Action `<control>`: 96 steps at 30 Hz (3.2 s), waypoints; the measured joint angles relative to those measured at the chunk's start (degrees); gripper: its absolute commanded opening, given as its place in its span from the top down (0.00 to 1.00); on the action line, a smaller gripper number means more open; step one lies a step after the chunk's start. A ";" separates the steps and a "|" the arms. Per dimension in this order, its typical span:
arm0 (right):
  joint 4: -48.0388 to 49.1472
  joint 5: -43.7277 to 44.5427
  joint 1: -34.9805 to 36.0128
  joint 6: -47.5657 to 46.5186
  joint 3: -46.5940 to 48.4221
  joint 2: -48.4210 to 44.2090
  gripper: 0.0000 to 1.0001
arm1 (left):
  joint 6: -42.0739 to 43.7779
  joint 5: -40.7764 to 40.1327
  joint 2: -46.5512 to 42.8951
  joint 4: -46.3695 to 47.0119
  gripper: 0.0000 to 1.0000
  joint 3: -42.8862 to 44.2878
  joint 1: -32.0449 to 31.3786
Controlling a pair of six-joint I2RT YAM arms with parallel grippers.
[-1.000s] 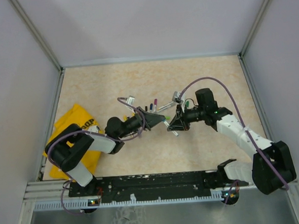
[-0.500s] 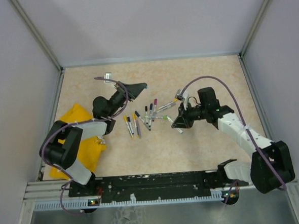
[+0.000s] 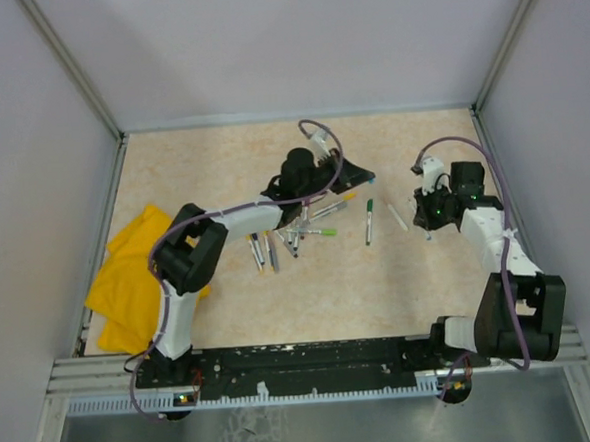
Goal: Open the pen caps
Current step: Place the pen cap at the center of the board, then place the pen at the center of the board, then pick up the pen from the center of the board.
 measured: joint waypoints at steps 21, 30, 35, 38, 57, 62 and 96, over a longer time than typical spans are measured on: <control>-1.62 4.48 -5.40 2.16 0.42 13.05 1.00 | 0.00 -12.87 37.24 -37.68 0.99 53.22 -6.34; -1.14 4.09 -5.38 2.75 0.83 14.53 1.00 | -1.05 -15.34 39.43 -37.42 0.85 55.21 -6.67; -0.52 5.35 -4.33 3.63 1.07 16.06 1.00 | -1.60 -16.44 39.98 -37.46 0.76 55.47 -6.71; 0.22 6.43 -2.80 3.80 1.07 16.15 1.00 | -1.57 -16.96 40.28 -37.53 0.75 55.47 -6.73; 0.94 9.20 -0.94 3.76 2.23 18.75 0.75 | -0.50 -18.69 40.35 -38.10 0.62 55.89 -6.78; 0.96 9.20 -0.94 3.74 2.23 18.75 0.70 | 1.53 -18.93 39.06 -38.60 0.57 54.97 -6.78; 0.26 -2.23 6.34 -1.20 15.63 21.20 0.49 | 34.14 -14.45 -64.08 1.68 0.01 -63.12 -5.27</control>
